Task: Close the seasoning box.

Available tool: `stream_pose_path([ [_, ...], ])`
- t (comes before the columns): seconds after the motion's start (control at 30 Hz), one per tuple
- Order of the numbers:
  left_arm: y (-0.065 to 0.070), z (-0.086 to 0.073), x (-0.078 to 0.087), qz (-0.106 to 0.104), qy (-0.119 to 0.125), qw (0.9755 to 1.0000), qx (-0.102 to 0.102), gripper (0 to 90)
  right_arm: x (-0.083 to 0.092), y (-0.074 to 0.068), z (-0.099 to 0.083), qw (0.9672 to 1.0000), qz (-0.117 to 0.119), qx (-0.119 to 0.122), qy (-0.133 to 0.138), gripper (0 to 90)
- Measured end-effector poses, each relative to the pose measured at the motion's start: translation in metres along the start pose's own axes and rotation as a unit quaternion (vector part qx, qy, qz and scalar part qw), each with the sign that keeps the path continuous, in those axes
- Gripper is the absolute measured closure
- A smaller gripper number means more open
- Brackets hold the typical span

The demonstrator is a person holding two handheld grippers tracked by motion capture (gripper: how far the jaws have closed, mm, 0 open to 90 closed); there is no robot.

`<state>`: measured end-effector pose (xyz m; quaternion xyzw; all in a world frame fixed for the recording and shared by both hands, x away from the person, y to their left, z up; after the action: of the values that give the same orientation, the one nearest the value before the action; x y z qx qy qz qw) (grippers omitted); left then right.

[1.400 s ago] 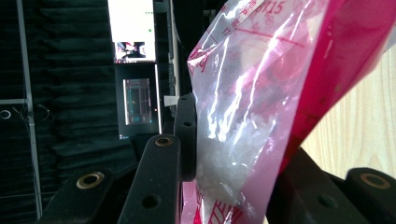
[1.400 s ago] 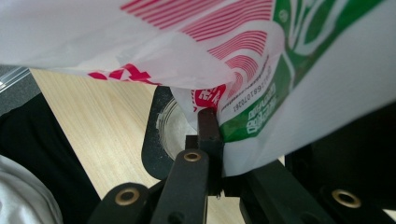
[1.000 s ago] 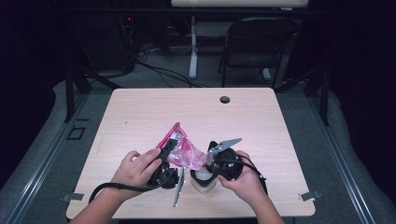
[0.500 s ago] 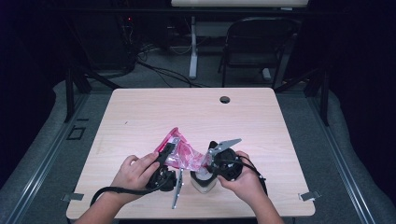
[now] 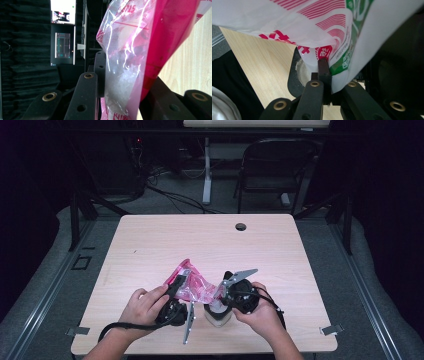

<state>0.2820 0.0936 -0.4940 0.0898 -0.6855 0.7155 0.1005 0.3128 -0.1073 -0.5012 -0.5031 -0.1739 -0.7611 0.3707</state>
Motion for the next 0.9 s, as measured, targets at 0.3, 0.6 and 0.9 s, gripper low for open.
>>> stream_pose_path([
  [0.3,0.003,-0.0015,-0.0005,-0.006,0.001,0.9999,0.015,76.4,-0.0008,-0.0009,0.0003,1.0,0.0,-0.002,0.0,89.8],
  [0.6,0.0068,-0.0045,-0.002,-0.015,-0.001,0.9995,0.028,76.5,0.0003,0.0005,0.0004,1.0,0.003,-0.003,0.003,89.8],
  [0.9,0.0094,-0.007,-0.0032,-0.023,-0.004,0.9988,0.043,76.5,0.0006,0.0002,0.0009,1.0,0.002,-0.003,0.005,89.8],
])
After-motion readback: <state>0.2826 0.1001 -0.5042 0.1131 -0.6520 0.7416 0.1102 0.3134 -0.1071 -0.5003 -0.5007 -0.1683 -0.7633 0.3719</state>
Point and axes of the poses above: each handheld gripper's, and its own axes: x roughly backward along the jaws, z roughly out of its top, y roughly to its right, the point moved 3 cm from there along -x, roughly forward along the jaws, and after that the axes turned 13 degrees about -y, right-handed, at the moved point
